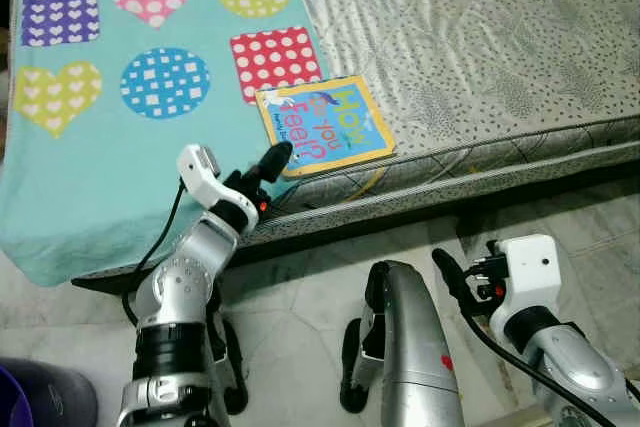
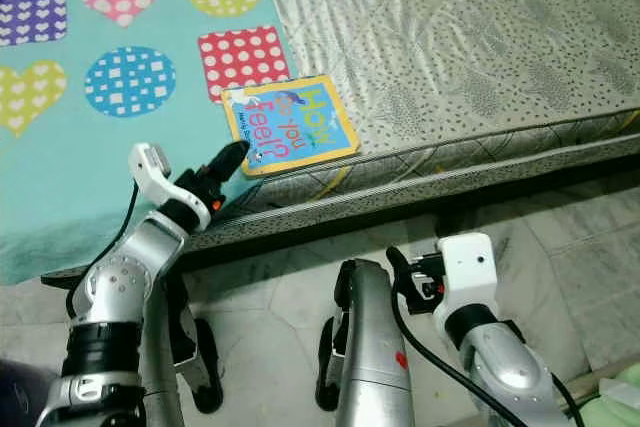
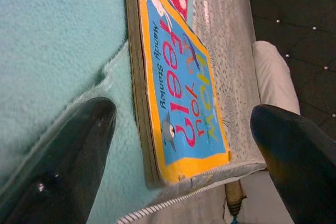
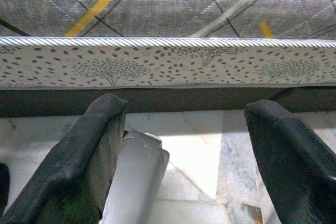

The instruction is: Clean up the room

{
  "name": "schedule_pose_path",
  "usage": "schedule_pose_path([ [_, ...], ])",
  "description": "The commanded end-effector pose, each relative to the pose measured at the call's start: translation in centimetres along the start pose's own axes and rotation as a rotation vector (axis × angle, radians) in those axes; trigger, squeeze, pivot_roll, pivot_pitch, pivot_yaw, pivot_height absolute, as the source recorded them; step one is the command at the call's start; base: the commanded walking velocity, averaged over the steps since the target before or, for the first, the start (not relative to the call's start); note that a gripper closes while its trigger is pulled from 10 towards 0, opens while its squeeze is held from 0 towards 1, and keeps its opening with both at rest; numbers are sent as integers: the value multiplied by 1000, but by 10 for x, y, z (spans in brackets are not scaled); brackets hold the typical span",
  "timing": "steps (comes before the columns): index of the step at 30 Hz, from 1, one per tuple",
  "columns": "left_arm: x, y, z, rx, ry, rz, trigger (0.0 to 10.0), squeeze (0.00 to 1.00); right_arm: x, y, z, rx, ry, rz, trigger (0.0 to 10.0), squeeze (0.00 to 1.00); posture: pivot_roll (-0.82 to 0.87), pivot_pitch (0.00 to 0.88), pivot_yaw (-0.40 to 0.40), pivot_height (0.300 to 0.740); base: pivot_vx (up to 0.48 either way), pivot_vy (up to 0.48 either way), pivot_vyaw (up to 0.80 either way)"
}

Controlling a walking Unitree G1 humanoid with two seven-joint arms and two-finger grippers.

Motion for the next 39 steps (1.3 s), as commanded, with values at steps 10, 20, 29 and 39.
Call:
schedule_pose_path([
  [10, -25, 6, 4, 14, 47, 25, 10000, 0, -7, -2, 5, -2, 27, 2, 10000, 0, -234, 366, -105, 517, 0, 0, 0],
  [20, -26, -17, -6, -53, 53, 30, 10000, 0, -6, 0, 1, 2, 20, 1, 10000, 0, -232, 357, -101, 517, 0, 0, 0],
  [29, -29, -5, -12, -21, 71, 45, 10000, 0, -6, -3, 2, -2, 20, 5, 10000, 0, -240, 353, -99, 517, 0, 0, 0],
  [39, -26, 19, -14, 41, 54, 129, 10000, 0, -5, -4, 4, -9, 19, 8, 10000, 0, -253, 358, -95, 517, 0, 0, 0],
])
Point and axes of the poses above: a point about 5 cm out from each wrist's last joint towards the gripper, its own z axis pointing back from the gripper into the wrist, its own x axis along the axis of the wrist's last joint, y = z × x, the point moved 6 cm from there along -z, pointing out of the wrist towards the gripper, and after that the axes turned 4 degrees about z, right-handed, at the moved point
